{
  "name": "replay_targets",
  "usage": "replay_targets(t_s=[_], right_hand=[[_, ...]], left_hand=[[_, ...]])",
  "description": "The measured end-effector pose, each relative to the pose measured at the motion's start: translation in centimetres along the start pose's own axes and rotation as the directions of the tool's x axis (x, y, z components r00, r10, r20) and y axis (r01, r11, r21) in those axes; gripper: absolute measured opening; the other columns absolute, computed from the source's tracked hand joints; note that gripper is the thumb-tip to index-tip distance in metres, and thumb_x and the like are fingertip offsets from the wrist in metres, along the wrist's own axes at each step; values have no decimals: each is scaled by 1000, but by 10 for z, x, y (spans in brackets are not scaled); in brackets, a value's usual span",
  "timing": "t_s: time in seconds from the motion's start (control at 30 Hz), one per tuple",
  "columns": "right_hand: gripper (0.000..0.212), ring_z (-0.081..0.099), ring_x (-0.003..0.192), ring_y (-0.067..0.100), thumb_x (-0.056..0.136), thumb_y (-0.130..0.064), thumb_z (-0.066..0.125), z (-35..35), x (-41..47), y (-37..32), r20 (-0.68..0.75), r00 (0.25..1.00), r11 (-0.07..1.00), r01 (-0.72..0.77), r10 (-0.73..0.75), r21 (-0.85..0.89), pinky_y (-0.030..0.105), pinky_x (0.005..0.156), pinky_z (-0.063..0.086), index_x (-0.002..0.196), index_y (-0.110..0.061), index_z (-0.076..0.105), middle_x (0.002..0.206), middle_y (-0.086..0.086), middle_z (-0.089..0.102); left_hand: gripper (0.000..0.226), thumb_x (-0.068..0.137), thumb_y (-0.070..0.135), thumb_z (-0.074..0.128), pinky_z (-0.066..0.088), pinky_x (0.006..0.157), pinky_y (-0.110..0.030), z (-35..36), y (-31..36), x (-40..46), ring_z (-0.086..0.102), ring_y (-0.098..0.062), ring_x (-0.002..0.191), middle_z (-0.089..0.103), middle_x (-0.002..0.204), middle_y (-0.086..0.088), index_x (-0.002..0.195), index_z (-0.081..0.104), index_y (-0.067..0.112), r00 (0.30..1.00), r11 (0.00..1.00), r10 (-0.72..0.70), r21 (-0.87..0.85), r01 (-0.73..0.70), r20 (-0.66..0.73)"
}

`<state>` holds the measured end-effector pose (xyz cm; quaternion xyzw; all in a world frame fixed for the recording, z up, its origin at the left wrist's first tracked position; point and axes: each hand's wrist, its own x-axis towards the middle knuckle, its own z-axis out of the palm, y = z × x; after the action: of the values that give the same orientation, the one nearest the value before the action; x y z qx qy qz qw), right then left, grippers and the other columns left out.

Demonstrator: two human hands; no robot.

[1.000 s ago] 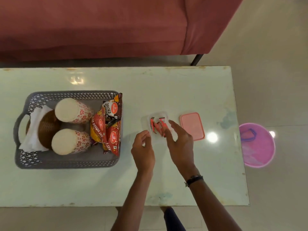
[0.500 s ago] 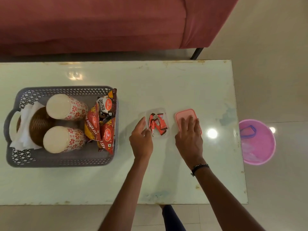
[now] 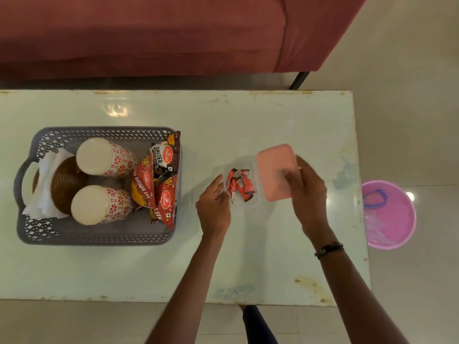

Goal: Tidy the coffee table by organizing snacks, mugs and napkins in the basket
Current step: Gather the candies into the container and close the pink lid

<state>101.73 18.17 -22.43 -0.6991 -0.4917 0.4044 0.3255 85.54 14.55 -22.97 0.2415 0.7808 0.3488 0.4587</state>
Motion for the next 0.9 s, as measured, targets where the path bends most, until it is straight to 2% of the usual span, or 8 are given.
replay_targets(t_s=[0.1,0.27,0.33,0.4,0.53,0.7,0.83,0.9], right_hand=[[31,61,91,14,90,-19,55,24,-13,15,93,982,978,-176,166,110,38,79,53,120,-24,62,105,-1,70],[37,60,97,8,95,-19,50,61,-38,15,22,976,965,-217,216,150,17,78,50,131,-26,54,117,-8,67],[39,59,97,8,97,-21,48,70,-44,9,-9,970,956,-237,242,175,18,79,51,136,-26,49,120,-7,65],[41,59,89,14,97,-22,48,73,-45,3,-24,967,954,-244,252,172,26,79,52,139,-25,46,108,-3,66],[42,61,97,20,97,-23,49,71,-40,4,-12,979,968,-200,204,149,17,72,49,139,-22,45,112,3,68],[38,59,79,17,100,-23,43,72,-33,9,-9,991,991,-134,134,21,4,59,41,137,-21,48,93,-4,65],[35,56,101,6,99,-17,45,71,-31,5,-28,982,976,-185,189,112,1,80,43,133,-19,54,116,-5,63],[32,55,98,7,98,-17,47,70,-30,5,-45,980,975,-185,191,120,-3,74,42,128,-20,57,110,-5,61]], left_hand=[[43,88,-1,52,48,101,-41,1,0,-2,57,-17,121,59,132,-10,129,54,11,1000,1000,-2,-3,2,5],[41,90,5,57,50,99,-43,0,-3,-3,57,-19,120,59,131,-7,130,53,15,999,999,40,33,-40,10],[38,91,15,57,53,92,-49,-1,-4,-4,58,-22,120,60,130,-5,129,54,18,998,996,68,51,-68,2],[37,92,23,56,54,88,-50,-1,-4,-5,59,-23,118,61,129,-3,128,55,20,996,994,87,68,-87,-8],[40,88,25,61,55,89,-49,-1,0,-3,61,-24,114,62,128,-4,127,56,18,997,996,73,56,-73,6],[42,85,17,65,56,86,-47,-1,1,1,63,-25,110,63,126,-6,126,58,16,999,997,51,61,-52,11],[43,83,16,67,57,84,-47,-3,0,2,65,-26,105,65,124,-7,125,58,15,999,998,43,51,-43,4],[43,82,15,69,58,82,-46,-3,0,4,67,-26,100,67,120,-9,123,60,15,999,998,32,48,-32,-12]])
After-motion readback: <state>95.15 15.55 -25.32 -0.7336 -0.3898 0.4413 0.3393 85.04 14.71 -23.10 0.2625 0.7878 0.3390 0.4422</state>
